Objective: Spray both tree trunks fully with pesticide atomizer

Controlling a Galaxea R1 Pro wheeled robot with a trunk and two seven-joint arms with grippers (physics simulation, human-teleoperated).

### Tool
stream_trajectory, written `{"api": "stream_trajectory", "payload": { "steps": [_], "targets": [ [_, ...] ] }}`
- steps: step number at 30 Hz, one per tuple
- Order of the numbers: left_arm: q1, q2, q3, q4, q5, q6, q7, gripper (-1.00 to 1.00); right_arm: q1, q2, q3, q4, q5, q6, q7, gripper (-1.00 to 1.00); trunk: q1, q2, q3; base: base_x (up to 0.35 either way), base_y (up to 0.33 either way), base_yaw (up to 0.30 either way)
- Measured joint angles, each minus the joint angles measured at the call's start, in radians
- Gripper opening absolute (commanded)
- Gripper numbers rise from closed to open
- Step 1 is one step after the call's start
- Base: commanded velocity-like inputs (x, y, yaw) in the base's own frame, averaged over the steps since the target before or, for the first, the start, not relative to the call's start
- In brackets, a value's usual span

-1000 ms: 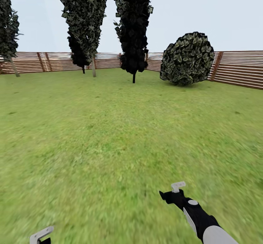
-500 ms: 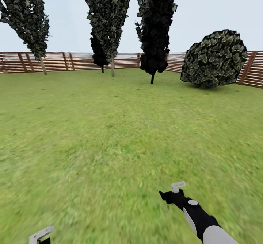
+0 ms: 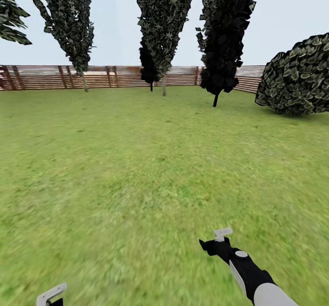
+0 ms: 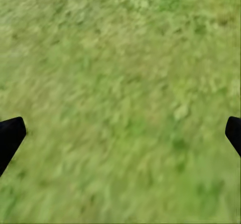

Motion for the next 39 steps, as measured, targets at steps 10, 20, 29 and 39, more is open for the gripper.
{"api": "stream_trajectory", "payload": {
  "steps": [10,20,29,39],
  "targets": [
    [0.0,0.0,0.0,0.0,0.0,0.0,-0.001,-1.0,0.0,0.0,0.0,0.0,0.0,0.0,0.0,1.0,0.0,0.0,0.0,0.161,0.28,0.281],
    [0.0,0.0,0.0,0.0,0.0,0.0,0.0,-1.0,0.0,0.0,0.0,0.0,0.0,0.0,0.0,1.0,0.0,0.0,0.0,0.161,0.28,0.281],
    [0.0,0.0,0.0,0.0,0.0,0.0,0.0,-1.0,0.0,0.0,0.0,0.0,0.0,0.0,0.0,1.0,0.0,0.0,0.0,0.154,0.281,0.281],
    [0.0,0.0,0.0,0.0,0.0,0.0,0.0,-1.0,0.0,0.0,0.0,0.0,0.0,-0.001,0.0,1.0,0.0,0.0,0.0,0.152,0.282,0.281]
  ]
}}
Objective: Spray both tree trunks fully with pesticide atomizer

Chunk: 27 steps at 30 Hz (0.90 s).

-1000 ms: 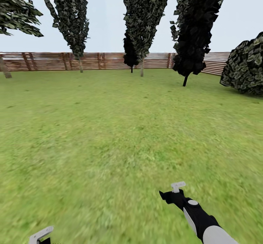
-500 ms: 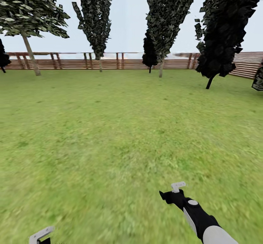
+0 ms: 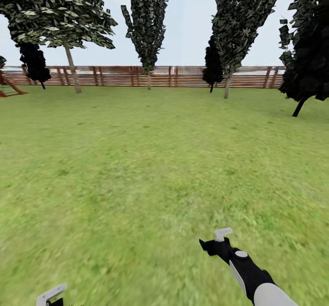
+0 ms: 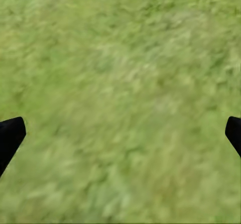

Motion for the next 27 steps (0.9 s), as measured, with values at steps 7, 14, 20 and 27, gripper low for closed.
{"api": "stream_trajectory", "payload": {
  "steps": [7,14,20,27],
  "targets": [
    [0.0,0.0,0.0,0.0,0.0,0.0,0.0,-1.0,0.0,0.0,0.0,0.0,0.0,0.0,0.0,1.0,0.0,0.0,0.0,0.152,0.282,0.281],
    [0.0,0.0,0.0,0.0,0.0,0.0,0.0,-1.0,0.0,0.0,0.0,0.0,0.0,0.0,0.0,1.0,0.0,0.0,0.0,0.152,0.282,0.281],
    [0.0,0.0,0.0,0.0,0.0,0.0,0.0,-1.0,0.0,0.0,0.0,0.0,0.0,0.0,0.0,1.0,0.0,0.0,0.0,0.152,0.282,0.281],
    [0.0,-0.001,0.0,-0.001,0.002,0.0,0.0,-1.0,0.0,0.001,0.0,0.0,-0.001,-0.001,-0.001,1.0,0.0,0.0,0.0,0.152,0.282,0.281]
  ]
}}
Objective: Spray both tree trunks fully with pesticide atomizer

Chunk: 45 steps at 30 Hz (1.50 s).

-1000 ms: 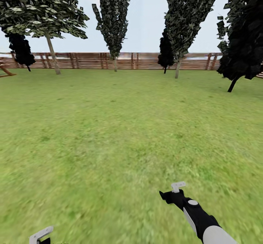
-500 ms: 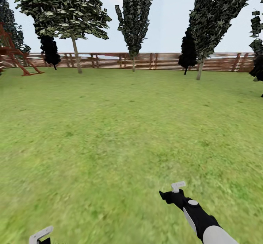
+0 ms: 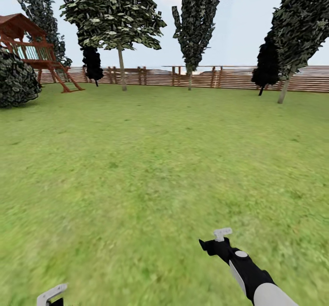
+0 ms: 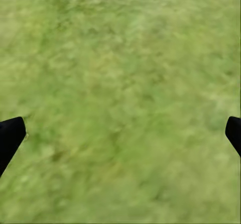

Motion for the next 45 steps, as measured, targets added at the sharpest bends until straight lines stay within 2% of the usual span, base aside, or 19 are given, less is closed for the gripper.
{"api": "stream_trajectory", "payload": {
  "steps": [1,4,7,13,25,27,29,32,35,36,39,45],
  "targets": [
    [0.0,-0.001,-0.002,-0.001,0.001,0.0,0.0,-1.0,0.001,0.0,0.0,0.0,0.0,-0.001,0.0,1.0,0.0,0.0,0.0,0.167,0.282,0.281],
    [-0.002,-0.016,-0.014,-0.02,-0.01,0.003,-0.007,-1.0,0.014,0.003,0.0,0.012,0.001,-0.087,0.0,1.0,0.0,0.0,0.0,0.177,0.282,0.281],
    [-0.016,-0.029,-0.032,-0.023,-0.038,0.011,-0.004,-1.0,0.017,0.005,0.001,0.038,0.0,-0.117,0.0,1.0,0.0,0.0,0.0,0.201,0.271,0.281],
    [-0.006,-0.029,-0.026,-0.01,-0.04,0.01,0.022,-1.0,0.018,0.005,0.0,0.045,-0.001,-0.122,0.0,1.0,0.0,0.0,0.0,0.254,0.225,0.281],
    [-0.005,-0.031,-0.031,-0.007,-0.046,0.003,0.024,-1.0,0.018,0.005,0.0,0.046,-0.001,-0.122,0.0,1.0,0.0,0.0,0.0,0.25,0.225,0.253],
    [-0.006,-0.032,-0.035,-0.014,-0.045,0.002,0.024,-1.0,0.019,0.005,0.0,0.063,-0.001,-0.121,0.001,1.0,0.0,0.0,0.0,0.231,0.24,0.037],
    [-0.006,-0.046,-0.038,-0.02,-0.046,0.0,0.022,-1.0,0.019,0.006,0.001,0.128,-0.002,-0.125,0.003,1.0,0.0,0.0,0.0,0.231,0.24,0.008],
    [-0.006,-0.054,-0.037,-0.021,-0.047,0.0,0.022,-1.0,0.024,0.012,0.001,0.207,-0.003,-0.21,0.005,1.0,0.0,0.0,0.0,0.231,0.24,0.002],
    [-0.006,-0.055,-0.036,-0.021,-0.047,0.0,0.022,-1.0,0.069,0.02,0.002,0.257,-0.001,-0.409,0.004,1.0,0.0,0.0,0.0,0.231,0.24,0.0],
    [-0.006,-0.056,-0.036,-0.02,-0.047,0.0,0.022,-1.0,0.086,0.029,0.002,0.264,0.001,-0.456,0.004,1.0,0.0,0.0,0.0,0.231,0.24,0.0],
    [-0.006,-0.056,-0.035,-0.018,-0.046,0.0,0.022,-1.0,0.117,0.033,0.001,0.287,0.005,-0.487,0.003,1.0,0.0,0.0,0.0,0.231,0.24,0.0],
    [-0.006,-0.057,-0.035,-0.015,-0.046,0.0,0.021,-1.0,0.174,0.032,0.001,0.35,0.007,-0.489,0.002,1.0,0.0,0.0,0.0,0.257,0.224,0.0]
  ]
}}
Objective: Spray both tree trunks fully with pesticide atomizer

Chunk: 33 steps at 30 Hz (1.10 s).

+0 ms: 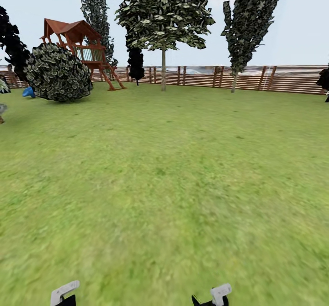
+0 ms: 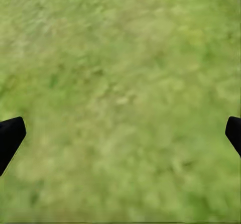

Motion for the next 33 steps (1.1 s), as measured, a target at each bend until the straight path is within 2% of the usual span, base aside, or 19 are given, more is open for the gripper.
{"api": "stream_trajectory", "payload": {
  "steps": [20,26,33],
  "targets": [
    [0.0,0.0,0.0,0.001,0.0,0.0,0.0,-1.0,0.01,-0.002,-0.001,0.016,0.0,0.001,0.001,1.0,0.0,0.0,0.0,0.297,0.16,0.0],
    [0.0,0.0,0.0,0.004,0.0,0.001,-0.002,-1.0,0.01,-0.002,-0.001,0.016,0.0,0.001,0.001,1.0,0.0,0.0,0.0,0.321,0.022,0.0],
    [0.0,-0.007,0.0,0.005,-0.001,0.002,-0.002,-1.0,0.01,-0.002,-0.001,0.016,0.0,0.001,0.001,1.0,0.0,0.0,0.0,0.161,0.0,0.0]
  ]
}}
